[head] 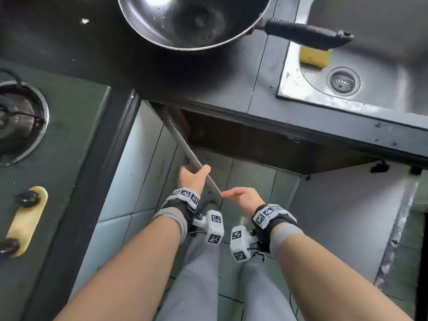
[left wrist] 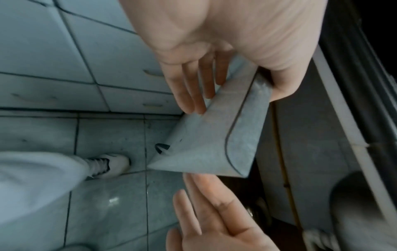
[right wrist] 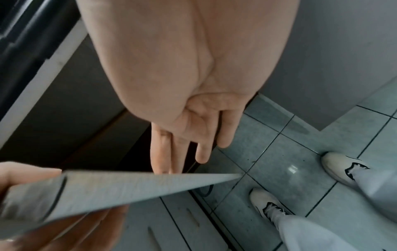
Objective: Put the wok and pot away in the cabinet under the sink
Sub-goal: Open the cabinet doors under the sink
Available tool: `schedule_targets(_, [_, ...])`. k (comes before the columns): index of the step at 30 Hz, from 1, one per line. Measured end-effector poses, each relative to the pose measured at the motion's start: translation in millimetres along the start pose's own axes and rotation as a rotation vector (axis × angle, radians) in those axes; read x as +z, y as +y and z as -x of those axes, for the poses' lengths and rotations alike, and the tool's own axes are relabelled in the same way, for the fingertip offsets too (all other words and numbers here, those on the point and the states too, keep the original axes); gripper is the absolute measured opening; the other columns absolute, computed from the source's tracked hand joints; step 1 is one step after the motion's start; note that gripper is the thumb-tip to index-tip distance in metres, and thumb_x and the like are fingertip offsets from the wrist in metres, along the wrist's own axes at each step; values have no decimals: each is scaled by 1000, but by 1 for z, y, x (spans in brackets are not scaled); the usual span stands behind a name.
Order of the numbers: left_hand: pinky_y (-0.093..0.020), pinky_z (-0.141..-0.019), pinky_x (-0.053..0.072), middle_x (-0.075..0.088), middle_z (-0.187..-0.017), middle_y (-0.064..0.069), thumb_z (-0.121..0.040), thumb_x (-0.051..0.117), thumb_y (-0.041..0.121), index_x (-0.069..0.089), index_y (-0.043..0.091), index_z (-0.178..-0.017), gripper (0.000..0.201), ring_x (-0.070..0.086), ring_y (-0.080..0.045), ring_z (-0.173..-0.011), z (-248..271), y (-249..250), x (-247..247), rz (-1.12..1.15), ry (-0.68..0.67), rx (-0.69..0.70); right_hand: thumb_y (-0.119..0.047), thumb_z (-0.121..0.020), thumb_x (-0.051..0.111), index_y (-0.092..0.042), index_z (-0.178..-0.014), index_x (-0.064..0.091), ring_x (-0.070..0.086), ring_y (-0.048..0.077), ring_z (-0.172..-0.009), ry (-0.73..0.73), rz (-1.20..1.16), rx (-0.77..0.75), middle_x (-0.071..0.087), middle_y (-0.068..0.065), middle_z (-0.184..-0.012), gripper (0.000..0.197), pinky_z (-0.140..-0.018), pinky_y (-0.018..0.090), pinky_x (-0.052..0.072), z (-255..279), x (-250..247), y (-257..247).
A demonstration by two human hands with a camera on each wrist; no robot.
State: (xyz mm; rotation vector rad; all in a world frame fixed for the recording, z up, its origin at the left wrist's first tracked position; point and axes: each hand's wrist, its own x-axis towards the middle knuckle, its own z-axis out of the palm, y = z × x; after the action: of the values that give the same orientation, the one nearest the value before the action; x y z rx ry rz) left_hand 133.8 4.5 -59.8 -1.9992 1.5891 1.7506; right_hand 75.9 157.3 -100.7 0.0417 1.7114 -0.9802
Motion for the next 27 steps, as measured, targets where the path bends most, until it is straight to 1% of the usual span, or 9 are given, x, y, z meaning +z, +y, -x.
schedule_targets(3, [-46, -83, 59, 67, -78, 3, -63, 74, 31, 61, 21, -82, 24, 65, -20, -74, 0, -16, -35, -36, 57, 26, 14, -82, 43, 12, -117, 63, 61, 21, -100, -176, 70, -6, 64, 30, -119, 41, -74, 11, 48, 14, 27, 0])
schedule_targets(8, [-34, -66, 49, 56, -52, -1, -69, 75, 28, 58, 15, -57, 24, 54, -23, -64, 6, -31, -89, -62, 140, -49, -1, -92, 54, -4, -123, 64, 56, 0, -69, -153, 103, -12, 67, 11, -112, 32, -49, 4, 39, 17, 63, -4])
schedule_targets(10, [-31, -72, 50, 57, -66, -6, -68, 74, 34, 58, 11, -67, 28, 54, -22, -64, 11, -41, -105, -73, 159, -178, -2, -92, 53, -5, -121, 65, 52, 1, -69, -108, 123, 3, 68, 11, -114, 31, -53, 8, 37, 18, 69, -2])
schedule_targets(13, [-44, -81, 56, 62, -104, -12, -44, 70, 53, 63, 12, -97, 68, 65, -31, -84, -6, -62, -125, -85, 202, -344, 0, -90, 50, -5, -116, 67, 51, 4, -63, -77, 143, 54, 66, 9, -100, 32, -49, 8, 37, 21, 71, 1])
schedule_targets(15, [-30, -67, 51, 51, -103, -4, -73, 63, 45, 58, 2, -114, 59, 55, -24, -78, 1, -61, -126, 38, 131, -372, -2, -88, 50, -7, -114, 69, 56, 11, -70, -73, 193, 55, 66, 6, -95, 32, -62, 17, 46, 24, 67, 0])
schedule_targets(17, [-25, -46, 43, 37, -88, -15, -97, 39, 28, 49, 1, -87, 31, 34, -18, -63, 11, -59, -113, 65, 55, -384, -5, -88, 51, -9, -113, 70, 61, 18, -87, -42, 228, 49, 66, 5, -97, 31, -83, 28, 50, 28, 56, -1])
schedule_targets(19, [-19, -31, 37, 30, -75, -10, -99, 35, 23, 34, 10, -70, 32, 30, -15, -60, 28, -58, -88, 72, -1, -391, -8, -89, 51, -10, -117, 68, 59, 18, -97, 0, 252, 72, 65, 4, -104, 32, -88, 25, 45, 36, 37, 0])
schedule_targets(24, [-24, -49, 26, 52, -70, 0, -88, 52, 20, 51, 15, -73, 16, 46, -17, -56, 50, -48, 8, -1, -142, -279, -36, -77, 55, -16, -141, 42, 53, 29, -120, 371, 235, 340, 54, 10, -131, 68, -106, 38, 39, 58, -56, 38])
schedule_targets(27, [-25, -53, 28, 51, -71, 2, -89, 51, 17, 48, 16, -68, 21, 48, -16, -58, 65, -39, 65, -115, -227, -196, -34, -81, 53, -10, -137, 37, 39, 34, -134, 655, 276, 574, 41, 15, -144, 63, -110, 40, 29, 84, -125, 74])
